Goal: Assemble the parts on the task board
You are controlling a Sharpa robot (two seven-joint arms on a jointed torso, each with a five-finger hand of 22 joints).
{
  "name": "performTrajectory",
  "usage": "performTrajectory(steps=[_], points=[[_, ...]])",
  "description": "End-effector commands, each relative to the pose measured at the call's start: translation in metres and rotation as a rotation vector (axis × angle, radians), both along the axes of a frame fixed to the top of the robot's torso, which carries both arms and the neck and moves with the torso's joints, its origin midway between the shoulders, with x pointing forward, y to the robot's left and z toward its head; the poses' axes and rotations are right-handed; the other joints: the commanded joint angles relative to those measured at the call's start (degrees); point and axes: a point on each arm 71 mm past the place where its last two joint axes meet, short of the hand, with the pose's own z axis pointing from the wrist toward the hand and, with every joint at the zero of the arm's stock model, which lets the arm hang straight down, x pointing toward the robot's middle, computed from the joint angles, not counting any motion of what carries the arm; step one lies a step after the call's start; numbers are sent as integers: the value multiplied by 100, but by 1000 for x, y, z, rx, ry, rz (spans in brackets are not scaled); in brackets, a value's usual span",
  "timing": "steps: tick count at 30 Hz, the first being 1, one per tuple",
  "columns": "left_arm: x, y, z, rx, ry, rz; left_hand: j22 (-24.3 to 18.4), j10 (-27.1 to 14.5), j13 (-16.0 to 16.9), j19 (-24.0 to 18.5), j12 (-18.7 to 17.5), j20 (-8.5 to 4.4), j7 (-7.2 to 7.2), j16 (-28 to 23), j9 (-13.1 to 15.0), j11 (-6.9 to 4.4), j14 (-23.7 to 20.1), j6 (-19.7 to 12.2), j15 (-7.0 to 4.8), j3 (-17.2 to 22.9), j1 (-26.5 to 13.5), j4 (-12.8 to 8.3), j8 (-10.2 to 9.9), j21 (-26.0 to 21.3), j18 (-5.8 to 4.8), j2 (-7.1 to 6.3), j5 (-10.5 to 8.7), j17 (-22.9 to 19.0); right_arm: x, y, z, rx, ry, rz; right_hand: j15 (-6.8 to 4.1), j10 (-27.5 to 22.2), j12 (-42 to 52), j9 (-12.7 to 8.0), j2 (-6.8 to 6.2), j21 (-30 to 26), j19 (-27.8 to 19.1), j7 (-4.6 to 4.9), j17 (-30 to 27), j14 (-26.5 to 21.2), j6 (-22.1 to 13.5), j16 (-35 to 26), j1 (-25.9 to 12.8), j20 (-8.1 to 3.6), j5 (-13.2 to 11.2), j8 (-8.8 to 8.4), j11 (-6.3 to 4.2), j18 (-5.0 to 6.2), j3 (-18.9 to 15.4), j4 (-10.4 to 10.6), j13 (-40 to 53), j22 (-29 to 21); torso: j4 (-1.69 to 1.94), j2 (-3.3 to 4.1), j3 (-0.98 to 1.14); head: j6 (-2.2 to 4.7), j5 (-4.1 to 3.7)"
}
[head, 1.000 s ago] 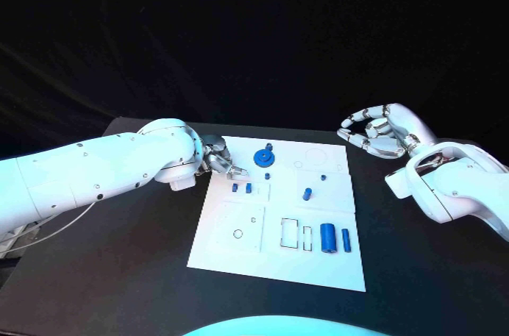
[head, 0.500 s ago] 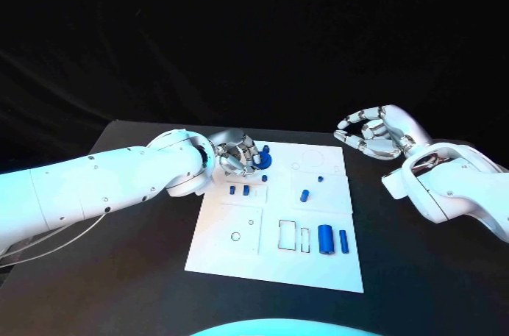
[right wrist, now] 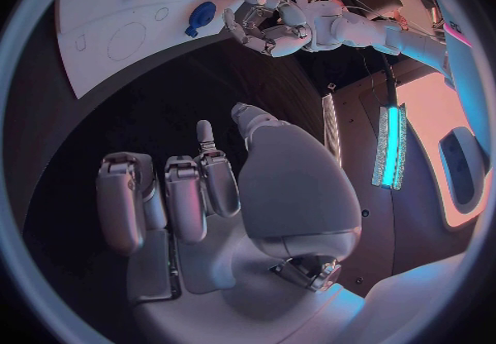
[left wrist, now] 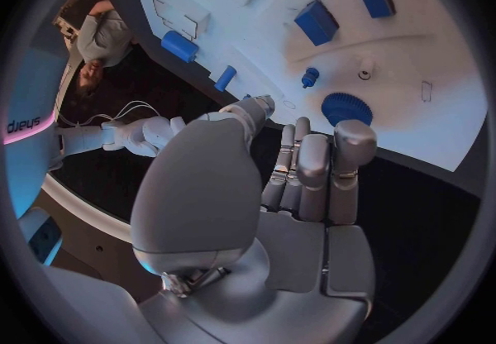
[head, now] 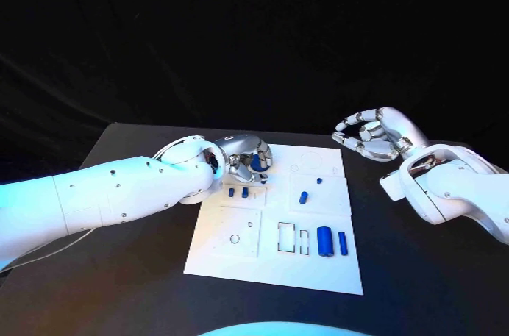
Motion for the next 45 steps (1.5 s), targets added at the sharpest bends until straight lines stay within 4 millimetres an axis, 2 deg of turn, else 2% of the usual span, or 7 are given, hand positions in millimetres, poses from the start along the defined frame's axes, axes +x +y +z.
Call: performTrajectory(steps=[1,6,13,25,33,45], points=[[0,-7,-4,109,-39,-54,120,11,-51,72,-43,-4,2,66,-40,-24,74,56,-5,-26,69,-19,-32,91,-125,9,-12,43,0,2,0,-2,3,11,-46,-25,-37,8,-1,-20,187,-24,1137,517,-27,-24,-49,-57,26,22,-15,37,-10,1,604,1132,-14,10,-2,10,13],[4,-12,-10,181,-25,-45,388,90,-155,226,-56,-13,-8,216,-126,-34,205,147,-17,-13,125,-19,-49,299,-175,20,-3,147,0,3,0,-2,4,12,-46,-25,-37,8,-1,-20,187,-24,1137,517,-27,-24,-49,-57,26,22,-15,37,-10,1,604,1132,-21,9,8,6,12],[7,-14,-13,225,-21,-28,595,186,-259,348,-68,-20,-3,317,-208,-37,309,249,-20,37,179,-17,-59,462,-214,46,6,196,-1,3,0,-2,4,13,-46,-25,-37,8,-1,-20,187,-24,1137,517,-27,-24,-49,-57,26,22,-15,37,-10,1,604,1132,-7,8,5,3,1],[8,-17,-17,253,30,-29,635,404,-391,353,-56,-28,-9,340,-313,-58,336,451,-33,143,225,-14,-43,503,-216,88,9,81,0,4,0,0,5,15,-47,-20,-33,10,19,-11,194,-24,1146,519,-26,-21,-58,-57,34,28,-16,34,-2,3,610,1139,1,-1,5,-22,1],[9,-19,-19,253,47,-22,654,481,-451,349,-66,-30,13,353,-364,-52,332,517,-30,259,283,-49,-54,517,-219,122,9,50,0,4,-1,1,6,15,-47,-20,-33,10,19,-11,194,-24,1146,519,-26,-21,-58,-57,34,28,-16,34,-2,3,610,1139,-14,3,7,-33,-4],[9,-22,-23,249,59,-24,728,604,-538,381,-86,-34,31,401,-438,-63,359,602,-37,421,336,-116,-77,573,-231,181,3,47,-1,4,0,1,6,16,-47,-17,-30,12,33,-13,193,-25,1142,518,-24,-23,-63,-57,37,32,-16,34,4,4,613,1138,-7,5,10,-63,-25]])
